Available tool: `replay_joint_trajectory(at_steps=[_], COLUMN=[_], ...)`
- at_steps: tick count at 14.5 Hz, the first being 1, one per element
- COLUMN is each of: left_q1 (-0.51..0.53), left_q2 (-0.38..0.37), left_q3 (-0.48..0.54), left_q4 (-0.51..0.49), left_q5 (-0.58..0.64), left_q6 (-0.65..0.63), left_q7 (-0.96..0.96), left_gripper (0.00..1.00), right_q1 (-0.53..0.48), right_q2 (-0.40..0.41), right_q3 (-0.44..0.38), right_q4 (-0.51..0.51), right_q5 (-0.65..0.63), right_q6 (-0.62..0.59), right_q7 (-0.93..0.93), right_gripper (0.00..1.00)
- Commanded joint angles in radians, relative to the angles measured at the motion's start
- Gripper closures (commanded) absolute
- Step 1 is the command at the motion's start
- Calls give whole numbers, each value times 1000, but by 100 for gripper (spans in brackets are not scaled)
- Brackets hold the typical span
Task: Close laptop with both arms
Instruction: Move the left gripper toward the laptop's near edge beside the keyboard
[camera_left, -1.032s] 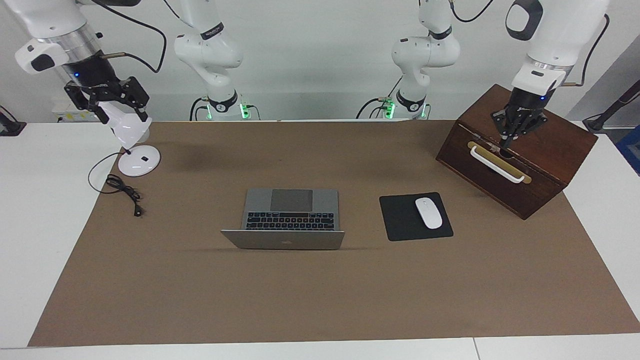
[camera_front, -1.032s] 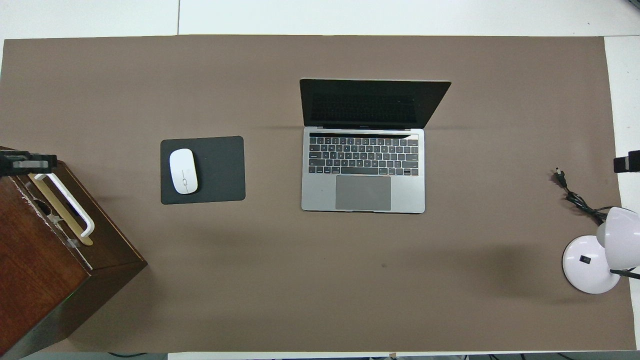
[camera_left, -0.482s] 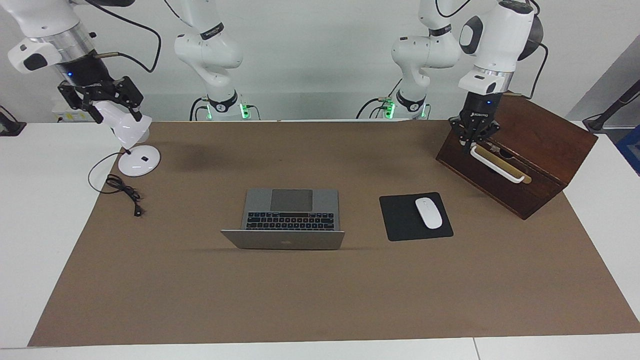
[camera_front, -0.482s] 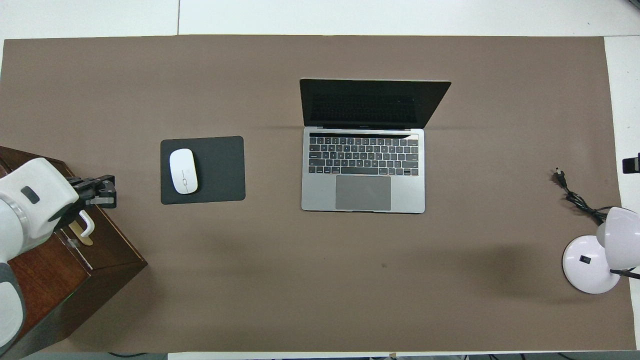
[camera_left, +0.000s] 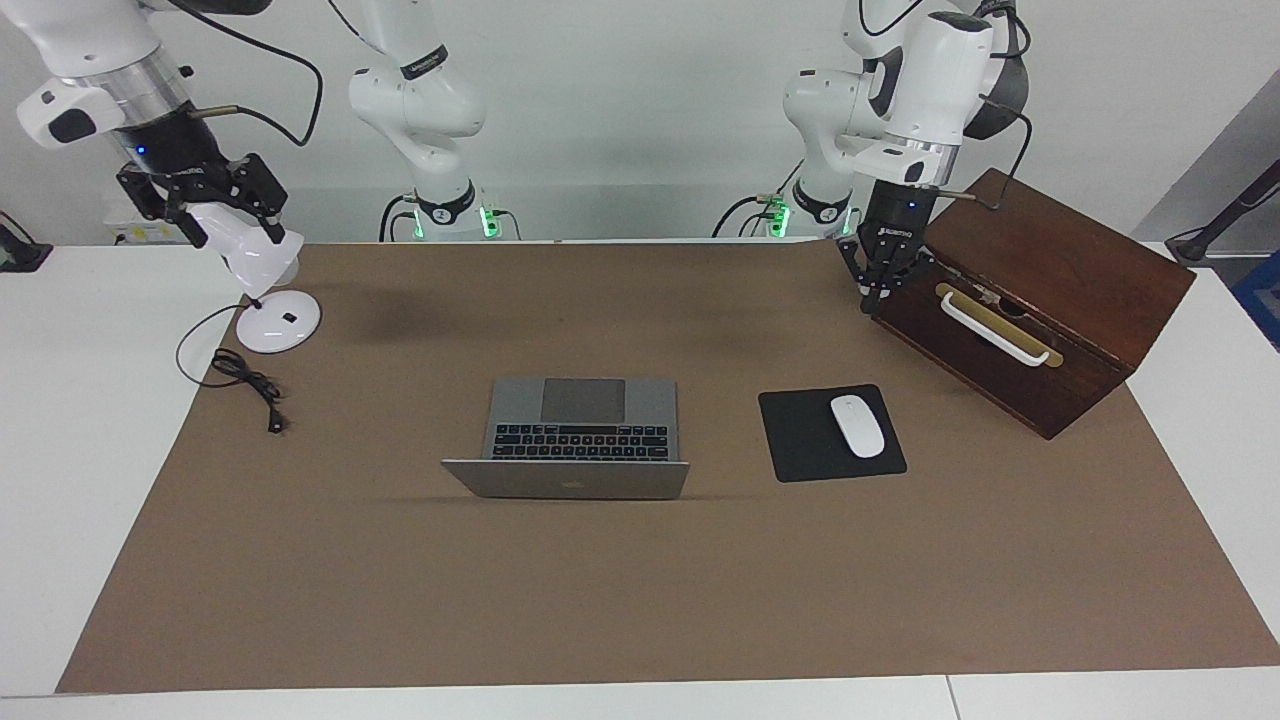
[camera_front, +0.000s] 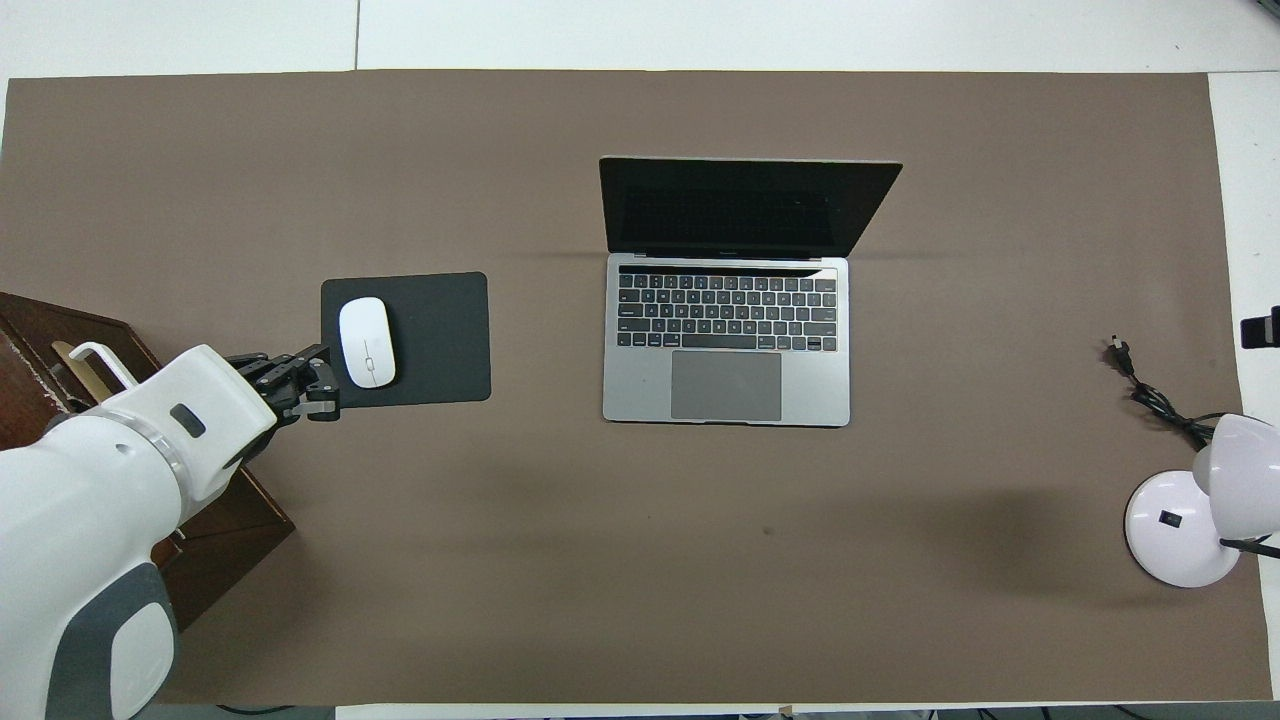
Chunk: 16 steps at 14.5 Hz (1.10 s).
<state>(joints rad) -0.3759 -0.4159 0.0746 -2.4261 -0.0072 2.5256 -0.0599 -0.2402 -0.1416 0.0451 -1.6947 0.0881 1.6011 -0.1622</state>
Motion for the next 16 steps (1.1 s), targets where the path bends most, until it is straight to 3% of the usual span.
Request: replay_joint_trajectory(at_steps=[1, 9, 13, 14, 16], left_q1=[-52, -158, -222, -231, -267], left_q2=[11, 204, 308, 333, 396], left_q3=[14, 13, 14, 13, 14], left_q4=[-48, -88, -96, -96, -96], left_q5=[-10, -10, -11, -11, -11], left_q6=[106, 430, 590, 629, 723], left_q7=[-53, -124, -182, -187, -202], left_gripper=[100, 100, 100, 100, 100], right_q1=[-17, -21, 1, -1, 4], right_q2=[-13, -18, 52, 72, 124], right_q3=[10, 13, 19, 19, 21], right_q4=[-46, -68, -30, -2, 58], right_q5=[-11, -13, -102, -103, -143], right_q6=[26, 30, 174, 184, 221], right_q7=[-23, -30, -37, -37, -39], right_gripper=[0, 0, 0, 7, 49])
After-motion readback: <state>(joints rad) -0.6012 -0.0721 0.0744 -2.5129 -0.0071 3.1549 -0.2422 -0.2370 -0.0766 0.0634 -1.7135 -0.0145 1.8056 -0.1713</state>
